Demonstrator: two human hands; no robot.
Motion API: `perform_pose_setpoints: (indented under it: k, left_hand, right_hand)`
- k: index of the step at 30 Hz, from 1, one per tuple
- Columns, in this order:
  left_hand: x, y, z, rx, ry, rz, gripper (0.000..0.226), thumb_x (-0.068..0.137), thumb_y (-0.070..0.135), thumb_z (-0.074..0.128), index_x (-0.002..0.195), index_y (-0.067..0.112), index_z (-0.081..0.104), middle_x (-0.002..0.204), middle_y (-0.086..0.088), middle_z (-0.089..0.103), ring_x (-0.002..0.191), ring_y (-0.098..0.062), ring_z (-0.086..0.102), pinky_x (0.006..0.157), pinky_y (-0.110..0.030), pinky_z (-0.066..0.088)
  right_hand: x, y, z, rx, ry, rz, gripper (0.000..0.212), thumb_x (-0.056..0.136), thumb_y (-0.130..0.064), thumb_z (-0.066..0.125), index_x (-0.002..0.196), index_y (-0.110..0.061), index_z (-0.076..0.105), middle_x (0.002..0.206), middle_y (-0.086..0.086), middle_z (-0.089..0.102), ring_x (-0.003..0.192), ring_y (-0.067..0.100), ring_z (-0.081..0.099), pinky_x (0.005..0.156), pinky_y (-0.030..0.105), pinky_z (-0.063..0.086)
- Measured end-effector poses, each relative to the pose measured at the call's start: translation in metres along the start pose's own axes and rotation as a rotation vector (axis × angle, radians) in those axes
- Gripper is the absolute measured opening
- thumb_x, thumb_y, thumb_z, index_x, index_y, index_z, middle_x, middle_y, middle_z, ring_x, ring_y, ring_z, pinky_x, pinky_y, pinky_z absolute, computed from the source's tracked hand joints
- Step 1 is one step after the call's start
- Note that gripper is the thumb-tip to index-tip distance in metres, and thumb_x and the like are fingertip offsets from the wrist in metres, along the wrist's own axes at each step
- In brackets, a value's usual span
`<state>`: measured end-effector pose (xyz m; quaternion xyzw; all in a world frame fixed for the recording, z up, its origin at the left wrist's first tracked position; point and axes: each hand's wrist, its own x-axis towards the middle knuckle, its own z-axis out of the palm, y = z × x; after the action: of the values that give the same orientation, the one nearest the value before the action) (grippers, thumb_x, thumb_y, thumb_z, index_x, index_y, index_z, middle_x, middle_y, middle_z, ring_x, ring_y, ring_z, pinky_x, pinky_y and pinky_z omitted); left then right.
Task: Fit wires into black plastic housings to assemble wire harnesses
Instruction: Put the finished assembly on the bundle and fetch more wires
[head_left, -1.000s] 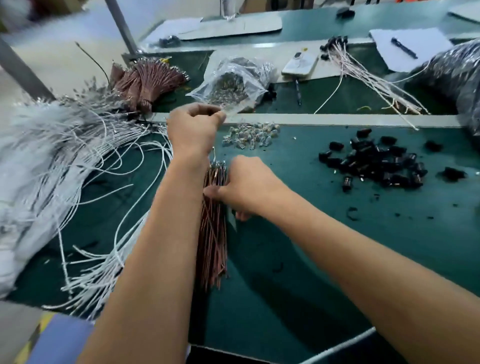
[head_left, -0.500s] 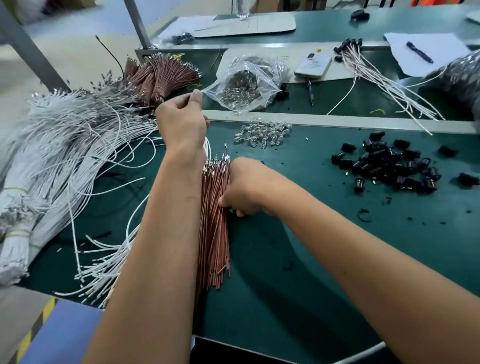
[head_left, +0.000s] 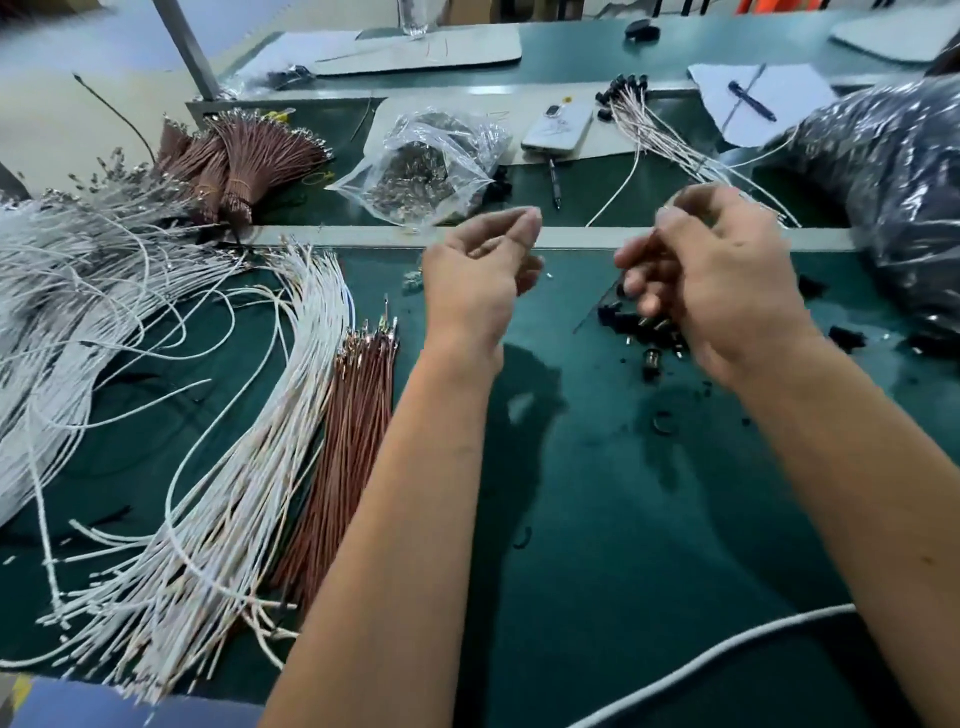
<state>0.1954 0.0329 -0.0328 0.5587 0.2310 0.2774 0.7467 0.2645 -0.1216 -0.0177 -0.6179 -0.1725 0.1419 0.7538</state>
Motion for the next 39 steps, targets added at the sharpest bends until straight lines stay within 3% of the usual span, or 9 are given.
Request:
perform_pose_setpoints:
  k: [6, 12, 20, 31, 39]
  left_hand:
    - [-0.018, -0.038, 0.022, 0.101, -0.187, -0.019, 0.019, 0.083, -0.006, 0.076, 0.102, -0.004, 0.073, 0.086, -0.018, 0.071, 0.073, -0.018, 0.066, 0.076, -0.024, 0.06]
    - [-0.015, -0.047, 0.019, 0.22, -0.249, 0.058, 0.02, 0.077, -0.003, 0.082, 0.096, 0.001, 0.077, 0.088, -0.018, 0.076, 0.077, -0.018, 0.07, 0.077, -0.027, 0.058]
    - [-0.015, -0.05, 0.02, 0.233, -0.255, 0.062, 0.026, 0.073, -0.004, 0.086, 0.095, 0.006, 0.075, 0.082, -0.003, 0.077, 0.077, -0.012, 0.073, 0.07, -0.02, 0.056]
    - [-0.015, -0.049, 0.021, 0.23, -0.265, 0.068, 0.026, 0.071, -0.003, 0.088, 0.09, 0.007, 0.073, 0.083, -0.01, 0.077, 0.077, -0.019, 0.074, 0.074, -0.029, 0.06]
    - [-0.015, -0.05, 0.022, 0.274, -0.272, 0.09, 0.02, 0.073, -0.001, 0.087, 0.087, 0.004, 0.074, 0.08, -0.013, 0.076, 0.07, -0.016, 0.071, 0.07, -0.026, 0.058]
  right_hand:
    - [-0.014, 0.014, -0.051, 0.099, 0.201, -0.186, 0.017, 0.102, 0.007, 0.054, 0.116, -0.003, 0.049, 0.083, 0.009, 0.069, 0.068, 0.019, 0.069, 0.059, 0.024, 0.057]
    - [-0.015, 0.024, -0.052, 0.069, 0.23, -0.294, 0.017, 0.101, 0.006, 0.055, 0.115, -0.002, 0.049, 0.086, 0.011, 0.069, 0.069, 0.02, 0.071, 0.059, 0.027, 0.059]
    - [-0.016, 0.026, -0.056, 0.019, 0.236, -0.294, 0.013, 0.101, 0.004, 0.057, 0.111, -0.003, 0.052, 0.086, 0.01, 0.07, 0.07, 0.021, 0.072, 0.058, 0.029, 0.06]
    - [-0.016, 0.032, -0.052, 0.018, 0.203, -0.27, 0.013, 0.101, 0.005, 0.056, 0.11, -0.005, 0.054, 0.086, 0.009, 0.071, 0.071, 0.022, 0.073, 0.056, 0.028, 0.059]
    - [-0.017, 0.034, -0.051, 0.0, 0.183, -0.272, 0.014, 0.1, 0.004, 0.057, 0.108, -0.006, 0.054, 0.087, 0.011, 0.071, 0.073, 0.025, 0.074, 0.057, 0.029, 0.06]
